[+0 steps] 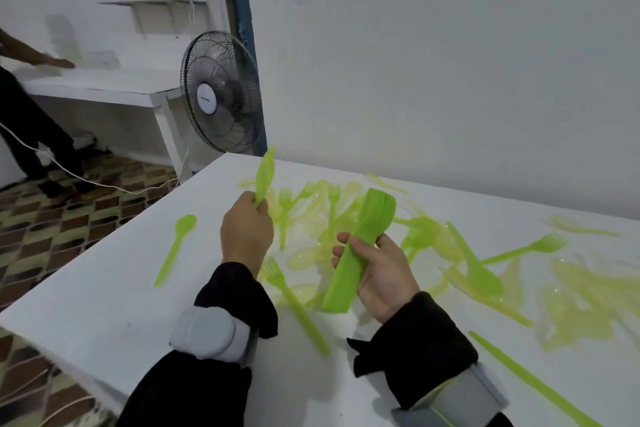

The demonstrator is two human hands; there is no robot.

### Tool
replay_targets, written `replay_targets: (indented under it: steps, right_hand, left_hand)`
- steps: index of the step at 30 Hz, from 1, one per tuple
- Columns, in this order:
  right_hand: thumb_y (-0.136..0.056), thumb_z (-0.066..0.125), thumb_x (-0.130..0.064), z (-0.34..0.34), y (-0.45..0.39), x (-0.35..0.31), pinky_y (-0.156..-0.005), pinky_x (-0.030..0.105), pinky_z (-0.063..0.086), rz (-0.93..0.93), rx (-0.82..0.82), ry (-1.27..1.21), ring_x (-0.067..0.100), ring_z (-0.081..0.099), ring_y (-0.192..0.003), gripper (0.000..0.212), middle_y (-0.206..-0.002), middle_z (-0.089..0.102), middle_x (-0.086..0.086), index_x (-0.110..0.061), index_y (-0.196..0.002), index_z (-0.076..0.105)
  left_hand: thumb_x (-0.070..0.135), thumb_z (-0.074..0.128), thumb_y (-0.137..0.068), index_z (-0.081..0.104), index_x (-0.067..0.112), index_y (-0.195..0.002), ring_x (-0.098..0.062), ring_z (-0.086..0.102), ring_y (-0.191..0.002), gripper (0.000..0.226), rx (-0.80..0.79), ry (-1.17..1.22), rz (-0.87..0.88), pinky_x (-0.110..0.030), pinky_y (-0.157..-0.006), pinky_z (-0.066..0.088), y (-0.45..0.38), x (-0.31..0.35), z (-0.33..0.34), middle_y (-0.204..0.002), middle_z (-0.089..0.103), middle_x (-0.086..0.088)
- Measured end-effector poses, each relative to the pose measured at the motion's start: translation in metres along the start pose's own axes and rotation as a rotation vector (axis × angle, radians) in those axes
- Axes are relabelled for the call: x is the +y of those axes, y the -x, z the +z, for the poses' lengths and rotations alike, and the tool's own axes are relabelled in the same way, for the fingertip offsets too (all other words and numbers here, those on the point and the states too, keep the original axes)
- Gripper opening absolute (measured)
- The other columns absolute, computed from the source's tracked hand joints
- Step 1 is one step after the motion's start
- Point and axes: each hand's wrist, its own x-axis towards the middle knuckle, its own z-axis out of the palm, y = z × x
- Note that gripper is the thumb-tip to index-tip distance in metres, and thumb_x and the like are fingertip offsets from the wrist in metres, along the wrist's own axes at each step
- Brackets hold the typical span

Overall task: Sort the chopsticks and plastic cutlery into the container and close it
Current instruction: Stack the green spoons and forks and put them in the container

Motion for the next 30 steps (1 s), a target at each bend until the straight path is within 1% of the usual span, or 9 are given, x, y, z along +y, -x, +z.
replay_targets:
  steps: [4, 7, 9, 13, 17, 19, 23, 27, 30]
  right_hand:
    - [-0.091, 0.047, 0.008, -0.003, -0.002, 0.001, -0.051, 0.027, 0.052, -0.069, 0.108, -0.020, 0.018, 0.061, -0.053, 0.015, -0.076, 0.062, 0.011, -0.007, -0.089, 0.049]
    - [-0.089, 0.052, 0.007, -0.006, -0.003, 0.002, -0.050, 0.026, 0.051, -0.141, 0.207, 0.027, 0.017, 0.062, -0.053, 0.013, -0.078, 0.064, 0.011, -0.003, -0.097, 0.051]
    - [-0.087, 0.055, 0.006, -0.006, -0.003, 0.003, -0.051, 0.027, 0.051, -0.166, 0.264, 0.050, 0.016, 0.063, -0.052, 0.018, -0.077, 0.064, 0.011, -0.001, -0.103, 0.052]
    - [-0.085, 0.058, 0.007, -0.006, -0.003, 0.004, -0.052, 0.029, 0.048, -0.183, 0.307, 0.057, 0.017, 0.058, -0.047, 0.016, -0.071, 0.058, 0.014, -0.003, -0.096, 0.051]
    - [-0.086, 0.057, 0.006, -0.006, -0.003, 0.003, -0.047, 0.027, 0.047, -0.197, 0.334, 0.079, 0.022, 0.053, -0.050, 0.020, -0.069, 0.056, 0.015, -0.001, -0.104, 0.053]
    - [-0.087, 0.056, 0.007, -0.006, -0.003, 0.004, -0.044, 0.027, 0.048, -0.189, 0.326, 0.089, 0.022, 0.055, -0.047, 0.018, -0.070, 0.058, 0.014, -0.002, -0.102, 0.053]
    - [-0.084, 0.060, 0.007, -0.008, -0.006, 0.010, -0.056, 0.027, 0.054, -0.227, 0.377, 0.177, 0.018, 0.060, -0.062, 0.019, -0.074, 0.062, 0.007, -0.006, -0.098, 0.056]
    - [-0.082, 0.063, 0.006, -0.009, -0.009, 0.010, -0.057, 0.030, 0.055, -0.211, 0.410, 0.159, 0.020, 0.061, -0.063, 0.021, -0.077, 0.062, 0.008, -0.005, -0.100, 0.056]
    - [-0.082, 0.062, 0.007, -0.009, -0.010, 0.007, -0.052, 0.029, 0.055, -0.192, 0.409, 0.130, 0.023, 0.061, -0.062, 0.021, -0.076, 0.062, 0.010, -0.002, -0.100, 0.056]
  left_hand:
    - [0.017, 0.050, -0.096, 0.063, 0.016, -0.085, -0.019, 0.037, -0.053, 0.017, -0.329, 0.526, 0.038, -0.023, -0.048, 0.031, 0.034, 0.037, 0.026, -0.058, 0.047, 0.005]
    - [0.008, 0.049, -0.096, 0.063, 0.013, -0.086, -0.004, 0.037, -0.037, 0.019, -0.606, 0.539, 0.064, -0.013, -0.037, 0.027, 0.057, 0.042, 0.038, -0.062, 0.053, 0.002]
    - [0.004, 0.046, -0.096, 0.061, 0.017, -0.083, -0.004, 0.038, -0.036, 0.023, -0.682, 0.577, 0.053, -0.013, -0.036, 0.026, 0.060, 0.041, 0.038, -0.065, 0.055, -0.003]
    - [0.000, 0.048, -0.092, 0.061, 0.016, -0.085, -0.009, 0.041, -0.039, 0.022, -0.707, 0.616, 0.064, -0.016, -0.037, 0.024, 0.054, 0.036, 0.038, -0.067, 0.059, -0.003]
    - [0.001, 0.055, -0.088, 0.064, 0.011, -0.076, -0.009, 0.046, -0.045, 0.018, -0.706, 0.563, 0.103, -0.019, -0.039, 0.030, 0.053, 0.035, 0.039, -0.058, 0.058, 0.005]
    - [0.004, 0.058, -0.086, 0.067, 0.001, -0.080, -0.012, 0.050, -0.052, 0.011, -0.682, 0.516, 0.106, -0.021, -0.045, 0.037, 0.053, 0.034, 0.043, -0.062, 0.058, -0.003]
    - [0.009, 0.064, -0.084, 0.065, -0.015, -0.093, -0.017, 0.055, -0.066, 0.026, -0.710, 0.533, 0.111, -0.025, -0.061, 0.043, 0.054, 0.032, 0.047, -0.079, 0.061, -0.017]
    - [0.003, 0.057, -0.090, 0.067, -0.004, -0.087, -0.008, 0.047, -0.052, 0.012, -0.738, 0.480, 0.150, -0.022, -0.049, 0.035, 0.053, 0.032, 0.045, -0.067, 0.058, -0.007]
    - [-0.003, 0.054, -0.091, 0.065, 0.013, -0.078, 0.004, 0.047, -0.042, 0.023, -0.732, 0.505, 0.205, -0.015, -0.046, 0.036, 0.052, 0.032, 0.046, -0.052, 0.058, 0.012]
